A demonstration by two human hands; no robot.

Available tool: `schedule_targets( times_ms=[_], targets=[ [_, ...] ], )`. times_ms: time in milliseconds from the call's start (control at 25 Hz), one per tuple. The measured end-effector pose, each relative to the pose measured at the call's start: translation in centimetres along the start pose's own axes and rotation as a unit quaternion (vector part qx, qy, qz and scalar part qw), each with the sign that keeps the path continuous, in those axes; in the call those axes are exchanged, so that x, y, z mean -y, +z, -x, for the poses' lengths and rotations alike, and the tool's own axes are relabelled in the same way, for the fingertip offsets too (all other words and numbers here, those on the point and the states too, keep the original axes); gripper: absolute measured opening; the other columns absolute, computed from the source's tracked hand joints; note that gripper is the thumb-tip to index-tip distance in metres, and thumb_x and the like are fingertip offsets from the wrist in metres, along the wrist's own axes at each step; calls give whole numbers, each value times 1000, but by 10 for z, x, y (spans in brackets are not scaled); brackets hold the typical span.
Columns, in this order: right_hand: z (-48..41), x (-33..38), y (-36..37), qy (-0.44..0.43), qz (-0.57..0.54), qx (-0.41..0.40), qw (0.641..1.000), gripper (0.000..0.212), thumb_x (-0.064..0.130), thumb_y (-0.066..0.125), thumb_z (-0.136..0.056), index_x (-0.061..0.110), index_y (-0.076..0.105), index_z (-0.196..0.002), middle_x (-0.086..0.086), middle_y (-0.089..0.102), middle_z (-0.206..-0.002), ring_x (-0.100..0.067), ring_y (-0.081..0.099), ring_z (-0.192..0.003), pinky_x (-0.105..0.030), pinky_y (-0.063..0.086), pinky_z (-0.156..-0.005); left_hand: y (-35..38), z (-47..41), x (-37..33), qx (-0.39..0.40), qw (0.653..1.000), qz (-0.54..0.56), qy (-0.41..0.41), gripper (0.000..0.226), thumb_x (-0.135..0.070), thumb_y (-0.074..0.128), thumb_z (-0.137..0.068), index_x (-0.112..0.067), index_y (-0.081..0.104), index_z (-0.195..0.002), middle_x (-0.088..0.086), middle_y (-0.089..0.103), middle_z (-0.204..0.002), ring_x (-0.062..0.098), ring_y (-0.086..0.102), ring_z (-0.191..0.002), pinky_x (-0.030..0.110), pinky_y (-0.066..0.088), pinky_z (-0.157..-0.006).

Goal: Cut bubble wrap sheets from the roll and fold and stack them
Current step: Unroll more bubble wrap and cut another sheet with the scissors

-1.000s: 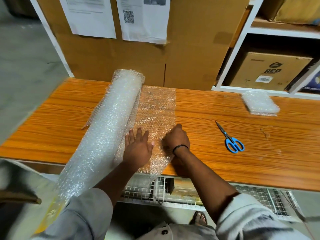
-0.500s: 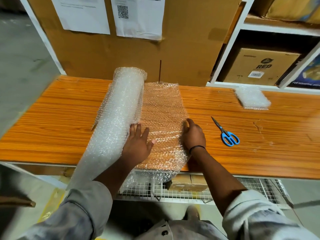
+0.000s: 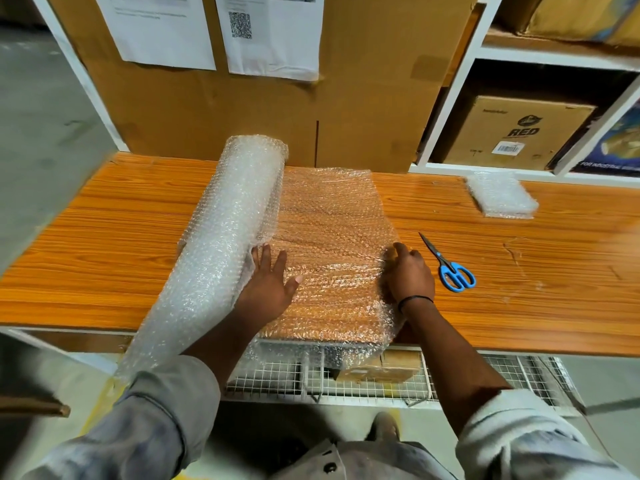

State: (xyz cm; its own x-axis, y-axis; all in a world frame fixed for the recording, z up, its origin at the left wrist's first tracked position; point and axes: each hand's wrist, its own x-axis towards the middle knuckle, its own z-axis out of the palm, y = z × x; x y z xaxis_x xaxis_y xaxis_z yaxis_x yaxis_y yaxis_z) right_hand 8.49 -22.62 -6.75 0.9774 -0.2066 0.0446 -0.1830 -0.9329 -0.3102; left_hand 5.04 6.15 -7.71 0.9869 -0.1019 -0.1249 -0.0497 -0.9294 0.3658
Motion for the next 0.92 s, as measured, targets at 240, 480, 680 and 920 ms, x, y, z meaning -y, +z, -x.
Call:
schedule_targets(
  times_ms=[240,480,680,920],
  targets=[
    [11,22,3,-49,140,-37,988,44,18,42,-104,11,43,-147,-23,41,-151,-43,41,-139,-53,41,-105,8,-5,-8,-17,997,-78,14,75,-61,22,-106,-18,6,-165,18,-4,-171,45,-17,-154,54,-8,-123],
    [27,60,35,-131,45,115,984,70,59,19,-106,22,11,-165,-13,-2,-173,-35,-7,-159,-55,-4,-128,14,-12,-16,-20,994,-110,20,77,-66,18,-103,-23,6,-165,14,-3,-172,42,-8,-156,51,-12,-123],
    [28,44,36,-97,54,125,986,80,74,12,-101,29,1,-166,-6,-12,-173,-31,-15,-159,-54,-12,-126,-2,-7,5,-14,1000,-24,-1,80,-62,30,-103,-18,5,-165,18,-7,-171,38,-9,-157,45,-1,-125],
    [33,42,34,-61,52,120,990,87,80,11,-96,28,0,-166,-7,-15,-172,-31,-18,-158,-56,-15,-125,-11,1,5,8,995,91,-35,79,-56,37,-106,-20,-2,-165,8,-22,-169,27,-16,-157,41,4,-123]
  ],
)
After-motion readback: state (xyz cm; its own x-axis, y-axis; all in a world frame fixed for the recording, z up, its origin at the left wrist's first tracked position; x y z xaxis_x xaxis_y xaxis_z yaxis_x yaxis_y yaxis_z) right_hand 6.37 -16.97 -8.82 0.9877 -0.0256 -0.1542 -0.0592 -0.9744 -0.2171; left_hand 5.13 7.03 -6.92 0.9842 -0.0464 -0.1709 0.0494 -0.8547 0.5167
